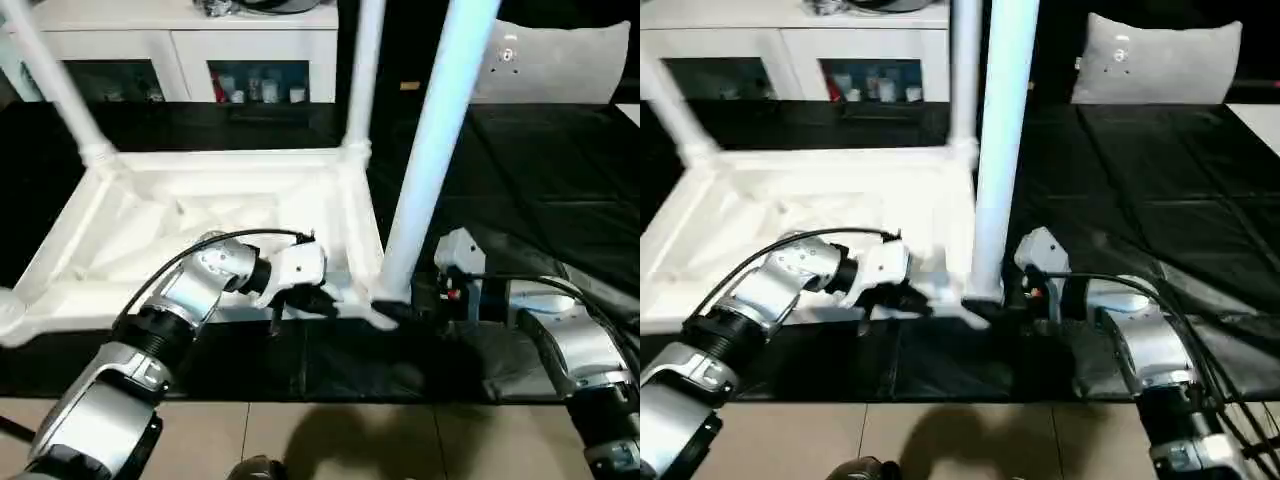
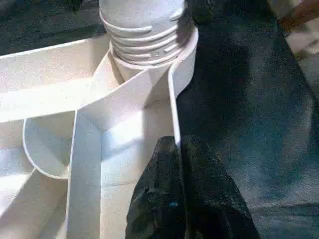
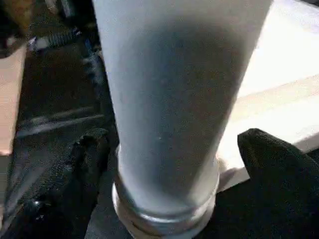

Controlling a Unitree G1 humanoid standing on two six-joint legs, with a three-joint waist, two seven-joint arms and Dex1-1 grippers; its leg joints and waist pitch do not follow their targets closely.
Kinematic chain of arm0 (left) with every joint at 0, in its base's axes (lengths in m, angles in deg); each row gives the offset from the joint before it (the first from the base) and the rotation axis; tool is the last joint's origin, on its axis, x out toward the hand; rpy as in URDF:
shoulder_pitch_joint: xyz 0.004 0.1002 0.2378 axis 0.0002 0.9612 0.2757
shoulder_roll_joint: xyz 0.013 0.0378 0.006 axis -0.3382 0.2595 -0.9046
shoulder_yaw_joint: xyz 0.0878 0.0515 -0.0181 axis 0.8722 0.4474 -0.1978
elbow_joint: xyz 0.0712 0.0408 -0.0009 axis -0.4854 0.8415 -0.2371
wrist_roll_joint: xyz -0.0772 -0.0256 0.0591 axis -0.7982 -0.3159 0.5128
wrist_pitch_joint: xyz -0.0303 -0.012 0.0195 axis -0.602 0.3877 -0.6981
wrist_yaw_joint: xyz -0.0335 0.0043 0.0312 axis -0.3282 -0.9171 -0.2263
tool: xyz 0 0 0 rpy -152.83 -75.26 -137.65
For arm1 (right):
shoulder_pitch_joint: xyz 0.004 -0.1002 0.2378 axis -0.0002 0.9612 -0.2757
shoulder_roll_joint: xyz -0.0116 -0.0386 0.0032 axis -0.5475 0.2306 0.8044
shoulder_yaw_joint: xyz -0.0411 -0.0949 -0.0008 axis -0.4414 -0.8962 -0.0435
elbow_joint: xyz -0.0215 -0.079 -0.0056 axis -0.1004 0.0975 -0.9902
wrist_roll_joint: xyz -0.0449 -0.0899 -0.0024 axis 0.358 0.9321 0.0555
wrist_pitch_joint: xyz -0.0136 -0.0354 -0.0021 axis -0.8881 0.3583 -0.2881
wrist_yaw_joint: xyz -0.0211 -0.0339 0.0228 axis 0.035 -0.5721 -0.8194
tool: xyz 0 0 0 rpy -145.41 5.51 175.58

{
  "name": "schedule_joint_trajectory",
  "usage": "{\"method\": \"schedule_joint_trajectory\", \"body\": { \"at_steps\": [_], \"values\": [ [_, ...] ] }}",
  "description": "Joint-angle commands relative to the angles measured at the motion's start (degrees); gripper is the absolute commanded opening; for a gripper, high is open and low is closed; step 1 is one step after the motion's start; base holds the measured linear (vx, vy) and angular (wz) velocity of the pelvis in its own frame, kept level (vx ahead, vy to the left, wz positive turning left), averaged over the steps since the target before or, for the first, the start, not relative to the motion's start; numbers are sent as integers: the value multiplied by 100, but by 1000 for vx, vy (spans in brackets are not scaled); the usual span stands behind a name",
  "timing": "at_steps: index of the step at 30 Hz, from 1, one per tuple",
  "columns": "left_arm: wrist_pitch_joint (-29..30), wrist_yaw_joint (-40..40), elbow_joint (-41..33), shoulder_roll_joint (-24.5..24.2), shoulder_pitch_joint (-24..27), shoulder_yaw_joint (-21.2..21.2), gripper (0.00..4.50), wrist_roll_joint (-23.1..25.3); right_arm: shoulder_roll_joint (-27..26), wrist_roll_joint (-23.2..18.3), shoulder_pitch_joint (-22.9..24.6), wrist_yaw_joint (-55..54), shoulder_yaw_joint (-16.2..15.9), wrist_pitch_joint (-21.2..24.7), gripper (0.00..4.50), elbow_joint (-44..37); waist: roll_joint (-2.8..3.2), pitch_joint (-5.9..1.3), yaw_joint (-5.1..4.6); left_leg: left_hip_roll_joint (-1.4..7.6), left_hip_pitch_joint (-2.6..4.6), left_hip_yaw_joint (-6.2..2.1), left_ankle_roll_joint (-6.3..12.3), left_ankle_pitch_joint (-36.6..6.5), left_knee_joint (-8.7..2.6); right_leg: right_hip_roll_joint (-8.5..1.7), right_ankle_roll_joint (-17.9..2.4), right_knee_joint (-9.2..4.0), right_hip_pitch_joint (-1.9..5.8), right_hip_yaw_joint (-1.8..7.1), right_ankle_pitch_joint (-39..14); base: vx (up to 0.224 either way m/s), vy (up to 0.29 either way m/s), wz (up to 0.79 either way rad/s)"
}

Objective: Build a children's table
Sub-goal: Rotate leg to tighten

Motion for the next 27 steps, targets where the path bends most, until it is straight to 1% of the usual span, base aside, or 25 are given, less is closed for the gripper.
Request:
{"method": "schedule_joint_trajectory", "body": {
  "at_steps": [1, 2, 3, 4, 5, 7, 9, 13, 18, 23, 26, 27],
  "values": [
    [-128, -216, -43, -10, -105, 169, 0, 69, 40, 56, -92, 170, -107, -119, 421, 50, -90, -394, -27, 372, 204, -127, 358, -1089, -375, -422, -1500, -366, 176, 195, -509, 0, 0, 0],
    [-126, -231, -34, -10, -128, 175, 0, 64, 52, 52, -107, 268, -153, -104, 410, 92, -92, -395, -23, 369, 202, -124, 381, -1052, -372, -419, -1502, -361, 179, 196, -468, 0, 0, 0],
    [-138, -254, -31, -17, -134, 178, 0, 53, 55, 24, -115, 336, -169, -50, 403, 110, -138, -399, -22, 365, 190, -119, 427, -979, -365, -414, -1509, -351, 190, 194, -386, 0, 0, 0],
    [-149, -270, -29, -23, -134, 180, 0, 45, 54, 6, -118, 367, -172, -16, 394, 117, -117, -405, -7, 365, 183, -125, 469, -897, -358, -423, -1520, -336, 193, 190, -331, 0, 0, 0],
    [-162, -295, -20, -28, -134, 182, 0, 41, 56, -14, -135, 410, -166, -4, 380, 150, -115, -407, -3, 368, 185, -124, 483, -858, -355, -424, -1516, -333, 188, 189, -308, 0, 0, 0],
    [-171, -363, -23, -48, -120, 185, 0, 30, 57, -56, -161, 498, -154, -7, 373, 207, -131, -413, -5, 361, 180, -121, 521, -797, -344, -418, -1530, -323, 193, 185, -248, 0, 0, 0],
    [-157, -422, -42, -65, -101, 184, 0, 16, 51, -84, -170, 547, -151, -35, 346, 236, -123, -413, 2, 361, 176, -118, 551, -786, -335, -419, -1544, -325, 191, 183, -270, 0, 0, 0],
    [-25, -457, -125, -25, -81, 131, 0, -64, 51, -124, -180, 639, -190, -31, 314, 297, -119, -409, 9, 367, 189, -119, 516, -863, -345, -416, -1549, -333, 184, 181, -389, 0, 0, 0],
    [-34, -490, -107, -16, -99, 144, 0, -47, 33, -118, -186, 722, -236, 20, 272, 338, -121, -412, 11, 364, 188, -120, 495, -883, -342, -417, -1544, -332, 186, 181, -411, 0, 0, 0],
    [14, -491, -116, -23, -81, 119, 0, -67, -7, -170, -111, 776, -286, 125, 267, 221, -125, -419, 15, 358, 182, -118, 533, -800, -331, -416, -1554, -320, 191, 178, -321, 0, 0, 0],
    [261, -381, -191, 56, -44, 0, 0, -177, -134, -340, 24, 695, -257, 381, 266, -15, -121, -418, 18, 361, 188, -115, 548, -779, -332, -407, -1567, -316, 187, 177, -306, 0, 0, 0],
    [398, -297, -244, 99, -22, -56, 0, -218, -193, -386, 78, 616, -247, 518, 266, -107, -102, -422, 27, 363, 185, -122, 552, -772, -331, -417, -1577, -311, 189, 177, -300, 0, 0, 0]
  ]
}}
